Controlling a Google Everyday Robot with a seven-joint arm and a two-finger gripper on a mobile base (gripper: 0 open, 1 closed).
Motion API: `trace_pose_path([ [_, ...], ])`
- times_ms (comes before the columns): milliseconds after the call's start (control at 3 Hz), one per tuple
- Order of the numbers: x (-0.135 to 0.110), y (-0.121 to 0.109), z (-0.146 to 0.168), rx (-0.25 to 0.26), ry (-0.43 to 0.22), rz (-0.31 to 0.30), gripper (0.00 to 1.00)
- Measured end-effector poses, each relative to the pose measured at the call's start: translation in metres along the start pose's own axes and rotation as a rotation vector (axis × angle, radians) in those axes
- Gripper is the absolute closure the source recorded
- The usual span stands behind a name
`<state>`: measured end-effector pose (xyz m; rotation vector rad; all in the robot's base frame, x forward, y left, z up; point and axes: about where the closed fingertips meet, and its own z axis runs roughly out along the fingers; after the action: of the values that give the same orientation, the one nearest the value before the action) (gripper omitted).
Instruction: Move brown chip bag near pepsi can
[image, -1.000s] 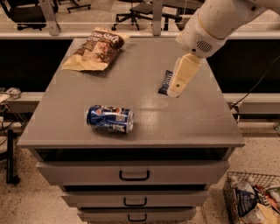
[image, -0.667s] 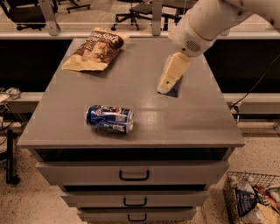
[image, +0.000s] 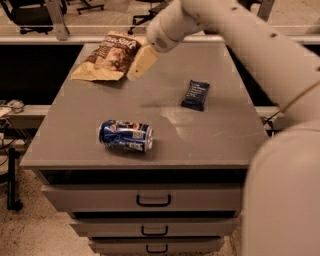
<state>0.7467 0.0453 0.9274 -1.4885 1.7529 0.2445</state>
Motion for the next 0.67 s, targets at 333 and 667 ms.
trace_pose_path([
  [333, -0.021, -0.023, 0.067, -0.009, -0.068, 0.077, 0.00],
  [667, -0.030, -0.034, 0.112, -0.007, -0.084, 0.162, 0.00],
])
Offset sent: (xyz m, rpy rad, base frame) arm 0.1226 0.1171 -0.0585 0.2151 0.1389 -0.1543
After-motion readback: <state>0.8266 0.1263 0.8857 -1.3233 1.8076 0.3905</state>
